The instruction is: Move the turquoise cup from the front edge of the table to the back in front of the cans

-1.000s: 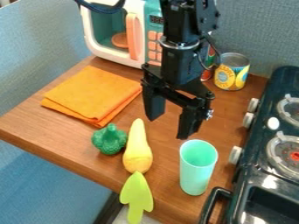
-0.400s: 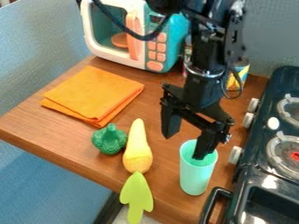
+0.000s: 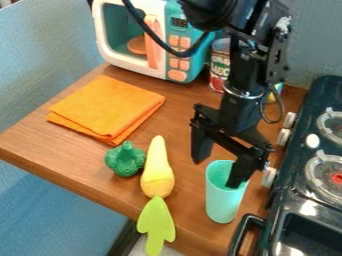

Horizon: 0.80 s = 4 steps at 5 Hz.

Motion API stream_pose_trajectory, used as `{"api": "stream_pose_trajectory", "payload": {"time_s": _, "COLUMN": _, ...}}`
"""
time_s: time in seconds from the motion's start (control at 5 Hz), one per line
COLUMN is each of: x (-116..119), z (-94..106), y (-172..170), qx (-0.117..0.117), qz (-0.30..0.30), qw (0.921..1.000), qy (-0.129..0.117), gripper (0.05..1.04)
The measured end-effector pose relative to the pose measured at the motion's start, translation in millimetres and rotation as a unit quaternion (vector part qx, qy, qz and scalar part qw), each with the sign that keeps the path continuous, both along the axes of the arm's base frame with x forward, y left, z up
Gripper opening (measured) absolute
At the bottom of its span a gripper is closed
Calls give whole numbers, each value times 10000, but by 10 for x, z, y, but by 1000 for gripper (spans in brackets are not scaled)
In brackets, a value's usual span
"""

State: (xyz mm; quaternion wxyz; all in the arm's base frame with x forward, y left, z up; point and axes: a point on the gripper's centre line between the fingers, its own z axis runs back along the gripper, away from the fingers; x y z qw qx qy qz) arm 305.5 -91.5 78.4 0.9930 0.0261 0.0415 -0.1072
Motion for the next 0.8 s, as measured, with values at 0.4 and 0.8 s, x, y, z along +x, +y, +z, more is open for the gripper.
{"api": "stream_pose_trajectory", "payload": {"time_s": 0.4, "x": 63, "z": -118, "y": 3, "qx": 108, "qz": 139, "qw": 9997, "qy": 169, "gripper": 1001}}
{"api": "stream_pose_trajectory", "payload": {"time_s": 0.8, "x": 98, "z": -218, "y": -8, "qx": 128, "qz": 198, "qw": 9994, "qy": 258, "gripper": 687}}
